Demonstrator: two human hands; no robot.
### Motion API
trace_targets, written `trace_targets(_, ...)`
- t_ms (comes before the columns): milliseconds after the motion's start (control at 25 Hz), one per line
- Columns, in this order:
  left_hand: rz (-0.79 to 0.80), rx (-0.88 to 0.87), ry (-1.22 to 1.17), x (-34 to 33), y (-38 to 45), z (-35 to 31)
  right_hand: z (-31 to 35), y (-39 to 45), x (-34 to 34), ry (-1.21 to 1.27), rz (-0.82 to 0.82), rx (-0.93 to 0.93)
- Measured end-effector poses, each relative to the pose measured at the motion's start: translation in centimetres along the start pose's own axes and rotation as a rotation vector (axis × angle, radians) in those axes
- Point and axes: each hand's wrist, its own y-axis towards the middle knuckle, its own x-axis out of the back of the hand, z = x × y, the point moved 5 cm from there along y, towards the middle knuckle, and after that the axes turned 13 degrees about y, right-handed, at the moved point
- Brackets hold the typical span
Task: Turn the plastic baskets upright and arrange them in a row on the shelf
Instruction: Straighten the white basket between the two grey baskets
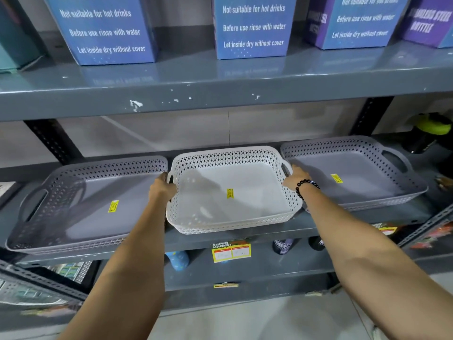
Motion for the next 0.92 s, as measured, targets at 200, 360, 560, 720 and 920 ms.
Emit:
trace_targets(200, -0.009, -0.045, 0.042, -0.2, 0.0, 0.2, 0.0, -0.2, 0.1, -0.024, 0.003, 0.008)
trace_targets(360, -0.113, -0.129, 0.194, -0.5, -0.7, -0.4, 1.4, -1.7, -0.3, -0.334, -0.12, 0.254)
trace_targets(560, -0.153, -0.222, 0.315, -0.7, -0.3, -0.8, 1.7, -1.5, -0.8, -0.51, -0.131, 0.285)
trace_targets(720, -0.153, -0.253, 0.315, -0.8, -0.2, -0.9, 1.7, -1.3, -1.0, -0.506, -0.145, 0.287)
trace_targets(920, -0.16, -0.267, 0.321, -0.7, -0.2, -1.0, 1.9, -1.3, -1.0, -0.519, -0.147, 0.289)
